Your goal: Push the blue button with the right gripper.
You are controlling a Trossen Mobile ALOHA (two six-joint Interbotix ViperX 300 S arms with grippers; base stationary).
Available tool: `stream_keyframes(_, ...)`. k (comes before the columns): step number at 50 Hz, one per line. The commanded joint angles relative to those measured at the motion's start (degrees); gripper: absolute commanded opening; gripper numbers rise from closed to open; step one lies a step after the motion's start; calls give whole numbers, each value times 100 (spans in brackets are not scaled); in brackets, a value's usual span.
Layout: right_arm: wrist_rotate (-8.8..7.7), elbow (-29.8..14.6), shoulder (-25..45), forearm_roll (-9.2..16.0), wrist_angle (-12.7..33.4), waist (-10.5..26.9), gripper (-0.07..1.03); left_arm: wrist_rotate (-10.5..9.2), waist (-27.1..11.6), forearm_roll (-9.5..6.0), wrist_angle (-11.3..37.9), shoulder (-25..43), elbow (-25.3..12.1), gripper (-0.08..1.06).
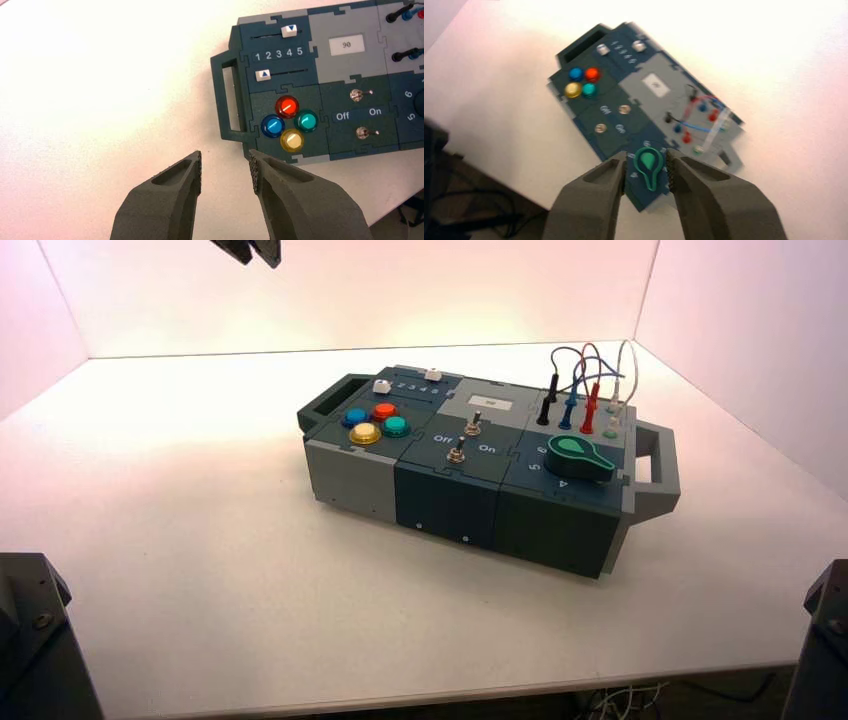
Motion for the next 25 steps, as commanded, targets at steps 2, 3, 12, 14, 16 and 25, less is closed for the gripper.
stream_keyframes(2,26,-571,905,35,-264,536,30,9,88,9,-88,-229,-97,52)
stream_keyframes(3,26,-650,1072,35,-299,598,27,18,97,9,-88,-237,-97,52)
stream_keyframes(12,18,-1283,2162,26,-466,870,5,9,325,9,-229,-439,-44,52)
stream_keyframes(14,9,-1441,2426,26,-483,914,1,9,369,0,-255,-475,-26,52)
stream_keyframes(16,9,-1556,2610,26,-492,932,-2,9,387,0,-281,-519,-9,52)
stream_keyframes(25,9,-2074,3516,18,-686,1178,-2,9,413,0,-360,-580,18,52)
